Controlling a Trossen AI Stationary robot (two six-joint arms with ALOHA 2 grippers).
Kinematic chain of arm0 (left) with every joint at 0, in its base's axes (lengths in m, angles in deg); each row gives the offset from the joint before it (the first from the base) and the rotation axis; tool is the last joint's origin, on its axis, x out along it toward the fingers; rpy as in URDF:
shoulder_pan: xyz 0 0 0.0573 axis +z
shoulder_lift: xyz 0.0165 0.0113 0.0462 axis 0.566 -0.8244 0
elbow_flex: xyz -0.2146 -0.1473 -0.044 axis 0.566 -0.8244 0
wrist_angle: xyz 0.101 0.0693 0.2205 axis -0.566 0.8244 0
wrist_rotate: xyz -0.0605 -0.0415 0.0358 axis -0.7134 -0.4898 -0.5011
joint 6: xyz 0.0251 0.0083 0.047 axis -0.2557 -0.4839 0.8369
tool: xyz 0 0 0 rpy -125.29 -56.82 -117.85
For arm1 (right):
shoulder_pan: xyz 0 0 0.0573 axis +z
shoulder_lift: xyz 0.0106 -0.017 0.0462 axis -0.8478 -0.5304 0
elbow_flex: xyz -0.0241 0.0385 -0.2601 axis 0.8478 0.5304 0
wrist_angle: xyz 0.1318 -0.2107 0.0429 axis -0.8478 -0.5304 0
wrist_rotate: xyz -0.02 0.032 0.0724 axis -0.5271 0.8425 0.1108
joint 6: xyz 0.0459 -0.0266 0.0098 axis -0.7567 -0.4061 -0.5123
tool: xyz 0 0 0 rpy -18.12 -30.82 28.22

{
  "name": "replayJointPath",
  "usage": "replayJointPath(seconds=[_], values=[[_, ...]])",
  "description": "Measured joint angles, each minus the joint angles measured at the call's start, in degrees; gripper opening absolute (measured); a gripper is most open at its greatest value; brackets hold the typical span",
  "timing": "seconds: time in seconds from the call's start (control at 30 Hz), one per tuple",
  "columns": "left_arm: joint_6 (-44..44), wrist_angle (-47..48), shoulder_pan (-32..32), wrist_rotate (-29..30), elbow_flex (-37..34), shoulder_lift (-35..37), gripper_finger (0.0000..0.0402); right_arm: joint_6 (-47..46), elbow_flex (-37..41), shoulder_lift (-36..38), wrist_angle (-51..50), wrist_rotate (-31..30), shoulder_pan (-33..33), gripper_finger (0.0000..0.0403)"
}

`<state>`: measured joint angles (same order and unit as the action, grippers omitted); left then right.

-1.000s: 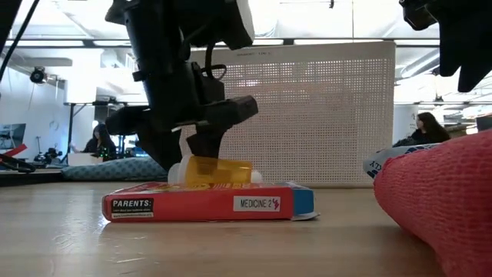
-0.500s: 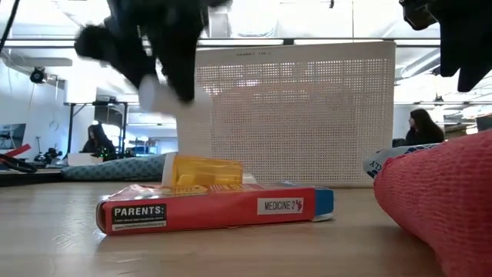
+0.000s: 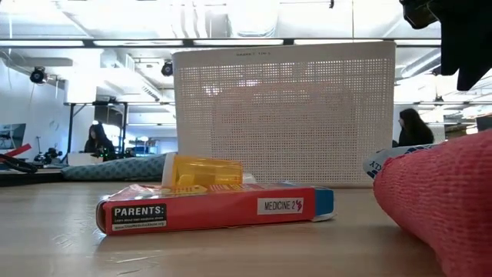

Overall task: Pick & place medical supplies in basket/bin
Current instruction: Put the white medicine bottle into the white bin, then put the mailer bag into the white bin

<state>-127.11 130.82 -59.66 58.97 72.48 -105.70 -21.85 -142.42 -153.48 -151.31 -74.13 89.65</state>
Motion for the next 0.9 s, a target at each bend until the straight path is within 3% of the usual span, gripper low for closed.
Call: replayJointPath(seconds=[0.1, 0.23, 0.43, 0.5, 0.7, 0.9], values=[[13.8, -2.3, 6.2, 0.5, 4.5, -0.2, 0.0173, 0.6, 0.0, 0.6, 0.0, -0.1, 0.0, 0.0250], [26.6, -8.0, 16.2, -4.4, 5.1, -0.2, 0.0195, 0.9, 0.0, 1.5, 0.0, -1.0, 0.0, 0.0247], [27.5, -12.5, 27.1, -17.7, 1.3, -0.4, 0.0221, 1.1, 0.0, 2.8, 0.0, -1.6, 0.0, 0.0241], [26.1, -11.9, 27.3, -19.6, 0.0, 0.0, 0.0227, 1.1, 0.0, 3.0, 0.0, -1.8, 0.1, 0.0239], [25.7, -8.2, 25.5, -18.4, -0.4, 1.7, 0.0237, 3.2, 0.0, 3.3, -0.1, -3.0, 0.1, 0.0238], [24.5, -1.6, 17.2, -22.1, -0.5, 3.8, 0.0238, 9.1, 0.0, 3.3, 0.3, 0.1, 0.1, 0.0238]])
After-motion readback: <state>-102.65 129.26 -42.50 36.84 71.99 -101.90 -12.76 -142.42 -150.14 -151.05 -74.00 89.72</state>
